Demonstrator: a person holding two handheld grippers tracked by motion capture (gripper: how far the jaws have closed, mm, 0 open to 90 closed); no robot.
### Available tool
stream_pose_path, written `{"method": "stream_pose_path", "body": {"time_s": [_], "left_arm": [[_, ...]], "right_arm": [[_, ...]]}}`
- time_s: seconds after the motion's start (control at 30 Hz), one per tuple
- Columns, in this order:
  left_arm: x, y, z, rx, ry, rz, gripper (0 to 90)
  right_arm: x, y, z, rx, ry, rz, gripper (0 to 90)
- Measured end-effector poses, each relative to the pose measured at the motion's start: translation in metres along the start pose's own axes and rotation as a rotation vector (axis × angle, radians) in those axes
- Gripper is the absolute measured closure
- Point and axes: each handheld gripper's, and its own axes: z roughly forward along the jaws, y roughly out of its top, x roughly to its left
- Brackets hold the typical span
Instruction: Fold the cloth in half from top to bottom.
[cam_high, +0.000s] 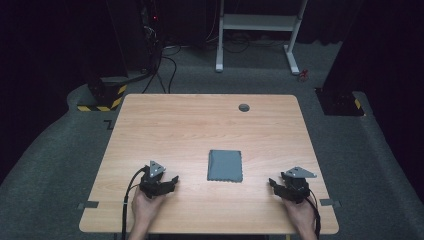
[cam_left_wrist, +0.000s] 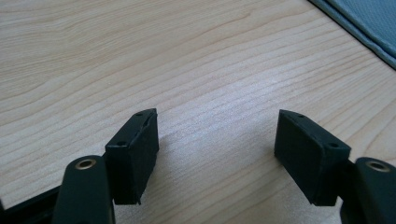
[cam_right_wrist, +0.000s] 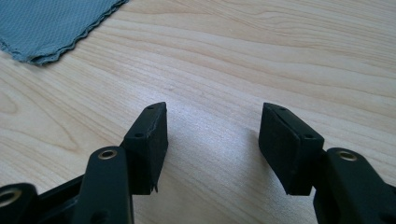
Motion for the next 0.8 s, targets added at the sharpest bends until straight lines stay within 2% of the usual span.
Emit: {"method": "stream_pose_path", "body": {"time_s": [0.8], "left_arm": [[0.0009,-0.0002,-0.0002,-0.002,-0.008,-0.008,30.5]], "right_arm": [[0.0001,0.0001,0.0003,0.005,-0.007,0.006,38.5]]}}
